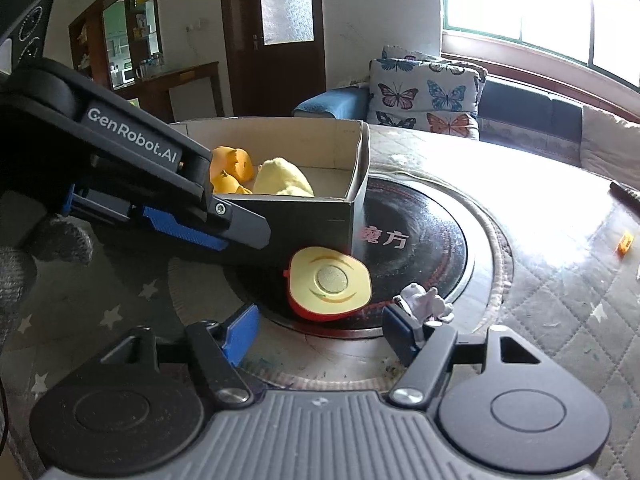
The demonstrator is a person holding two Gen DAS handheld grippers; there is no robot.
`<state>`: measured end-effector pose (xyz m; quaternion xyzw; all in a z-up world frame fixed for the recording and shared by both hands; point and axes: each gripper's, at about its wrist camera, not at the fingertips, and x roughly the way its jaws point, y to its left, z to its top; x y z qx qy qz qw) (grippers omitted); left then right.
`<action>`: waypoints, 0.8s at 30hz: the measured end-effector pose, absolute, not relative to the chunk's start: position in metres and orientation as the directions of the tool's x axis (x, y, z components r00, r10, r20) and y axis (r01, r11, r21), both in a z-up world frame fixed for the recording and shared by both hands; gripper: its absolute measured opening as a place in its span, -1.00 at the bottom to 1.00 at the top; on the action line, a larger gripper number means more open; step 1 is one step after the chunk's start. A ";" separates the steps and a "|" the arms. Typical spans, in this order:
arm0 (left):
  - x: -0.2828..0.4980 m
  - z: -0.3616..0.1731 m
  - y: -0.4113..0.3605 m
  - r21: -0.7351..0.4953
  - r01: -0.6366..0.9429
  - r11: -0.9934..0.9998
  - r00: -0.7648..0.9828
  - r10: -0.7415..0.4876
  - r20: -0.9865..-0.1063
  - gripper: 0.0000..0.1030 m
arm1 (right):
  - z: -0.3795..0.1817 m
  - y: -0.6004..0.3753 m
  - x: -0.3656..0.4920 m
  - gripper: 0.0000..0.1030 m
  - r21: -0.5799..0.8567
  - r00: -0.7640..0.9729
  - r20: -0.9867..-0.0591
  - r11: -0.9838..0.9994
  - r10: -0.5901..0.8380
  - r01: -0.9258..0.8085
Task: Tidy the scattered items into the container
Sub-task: 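Move the left tool down to the red-and-yellow round toy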
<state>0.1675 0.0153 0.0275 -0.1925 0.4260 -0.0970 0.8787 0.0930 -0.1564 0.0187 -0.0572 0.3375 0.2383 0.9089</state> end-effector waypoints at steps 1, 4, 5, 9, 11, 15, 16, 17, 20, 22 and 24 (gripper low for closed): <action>0.169 0.026 0.015 -0.424 0.005 0.906 0.616 -0.337 -0.712 -0.34 | 0.018 -0.156 0.095 0.36 0.059 0.657 -0.642 0.880 0.394 -0.471; 0.173 0.023 0.014 -0.435 -0.001 0.900 0.608 -0.345 -0.715 -0.34 | 0.015 -0.153 0.099 0.36 0.064 0.654 -0.644 0.880 0.396 -0.471; 0.174 0.022 0.013 -0.440 -0.002 0.898 0.607 -0.349 -0.714 -0.34 | 0.014 -0.152 0.101 0.36 0.065 0.653 -0.645 0.880 0.397 -0.471; 0.181 0.019 0.011 -0.459 0.003 0.888 0.603 -0.368 -0.708 -0.31 | 0.010 -0.148 0.107 0.36 0.068 0.648 -0.651 0.880 0.396 -0.470; 0.184 0.017 0.010 -0.464 0.001 0.886 0.600 -0.372 -0.708 -0.31 | 0.008 -0.146 0.110 0.36 0.070 0.646 -0.653 0.881 0.394 -0.467; 0.189 0.013 0.011 -0.480 -0.003 0.877 0.598 -0.383 -0.704 -0.30 | 0.005 -0.145 0.115 0.36 0.074 0.642 -0.657 0.882 0.394 -0.466; 0.190 0.012 0.011 -0.482 -0.005 0.876 0.597 -0.384 -0.704 -0.30 | 0.004 -0.144 0.116 0.35 0.075 0.641 -0.658 0.882 0.395 -0.466; 0.191 0.011 0.012 -0.484 -0.007 0.875 0.596 -0.385 -0.705 -0.30 | 0.004 -0.144 0.116 0.34 0.075 0.641 -0.658 0.881 0.396 -0.467; 0.194 0.008 0.013 -0.489 -0.014 0.872 0.591 -0.387 -0.707 -0.30 | 0.002 -0.143 0.119 0.33 0.076 0.639 -0.659 0.881 0.396 -0.468; 0.196 0.006 0.014 -0.495 -0.015 0.869 0.589 -0.392 -0.707 -0.30 | 0.001 -0.143 0.120 0.27 0.077 0.637 -0.661 0.881 0.396 -0.467; 0.197 0.004 0.014 -0.501 -0.010 0.865 0.584 -0.402 -0.706 -0.30 | -0.001 -0.143 0.121 0.19 0.079 0.635 -0.663 0.881 0.396 -0.467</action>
